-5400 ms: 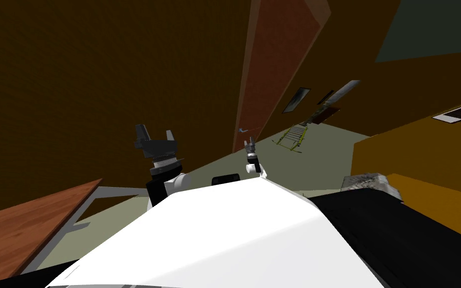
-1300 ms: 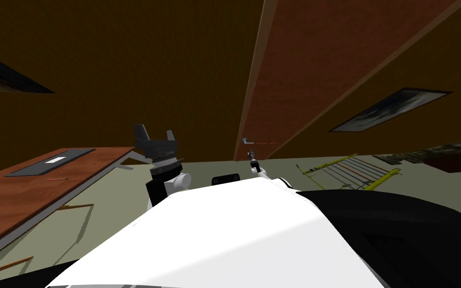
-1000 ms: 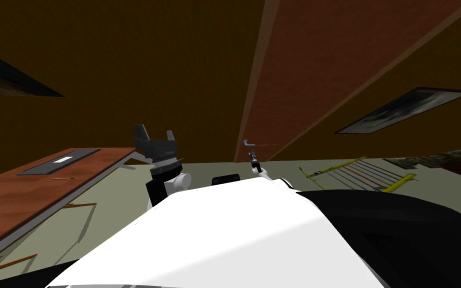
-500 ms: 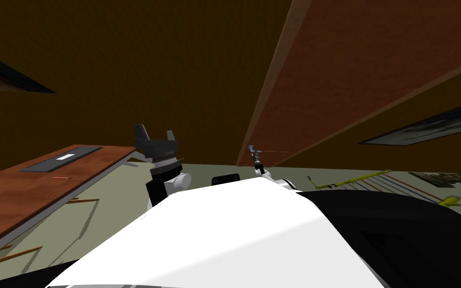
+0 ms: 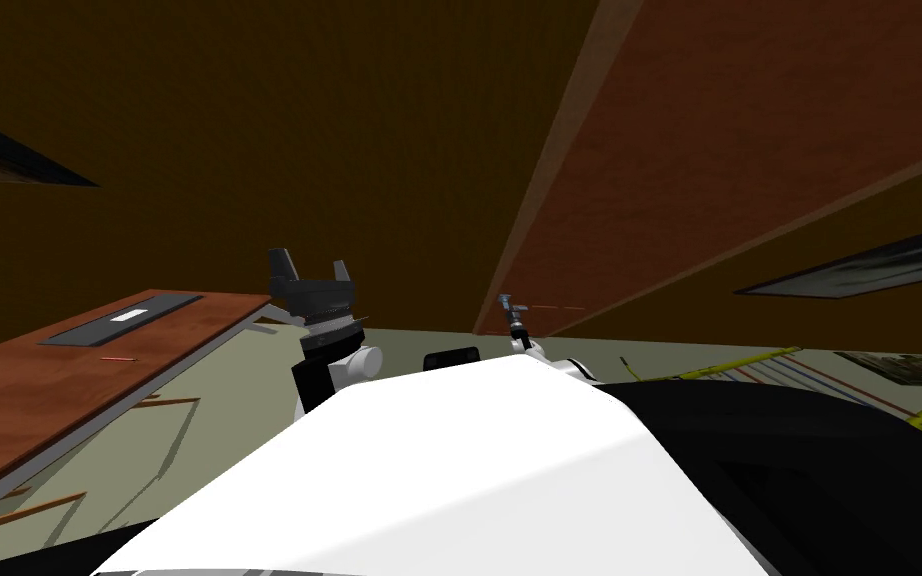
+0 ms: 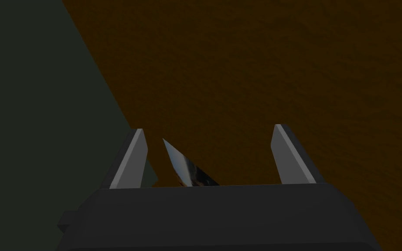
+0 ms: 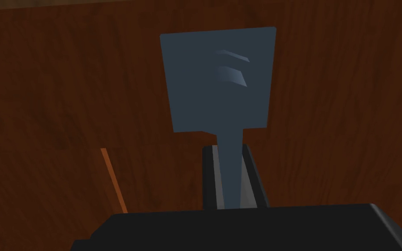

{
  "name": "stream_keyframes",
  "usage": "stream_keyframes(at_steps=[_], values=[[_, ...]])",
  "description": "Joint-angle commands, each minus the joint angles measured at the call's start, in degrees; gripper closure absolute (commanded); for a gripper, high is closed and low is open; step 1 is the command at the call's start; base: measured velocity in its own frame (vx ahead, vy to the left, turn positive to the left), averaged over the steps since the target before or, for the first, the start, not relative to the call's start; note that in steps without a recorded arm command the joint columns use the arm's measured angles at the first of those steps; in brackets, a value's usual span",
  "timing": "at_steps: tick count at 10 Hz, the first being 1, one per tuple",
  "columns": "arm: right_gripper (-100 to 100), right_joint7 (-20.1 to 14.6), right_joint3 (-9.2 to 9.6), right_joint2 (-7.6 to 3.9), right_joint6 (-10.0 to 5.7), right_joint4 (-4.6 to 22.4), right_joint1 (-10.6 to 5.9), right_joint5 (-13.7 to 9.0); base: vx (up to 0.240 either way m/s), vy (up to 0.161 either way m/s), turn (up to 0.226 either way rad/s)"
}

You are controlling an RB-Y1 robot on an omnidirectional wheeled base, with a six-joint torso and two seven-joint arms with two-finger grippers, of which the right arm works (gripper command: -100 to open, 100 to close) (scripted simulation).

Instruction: Pull the door open

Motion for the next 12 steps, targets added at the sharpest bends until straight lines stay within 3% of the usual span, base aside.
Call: stream_keyframes(at_steps=[1,4,10,11,12], values=[[100,0.00,0.02,0.02,-0.02,0.05,0.02,0.01,-0.017,0.002,0.003],[100,0.00,0.02,0.02,-0.02,0.05,0.02,0.01,-0.003,0.000,0.000],[100,-4.08,3.73,-2.77,-2.72,-1.12,2.63,2.12,-0.189,-0.042,0.095],[100,-4.08,3.73,-2.77,-2.72,-1.12,2.63,2.12,-0.134,-0.050,0.037],[100,-5.30,4.83,-3.61,-3.55,-1.49,3.39,2.74,-0.127,-0.036,0.094]])
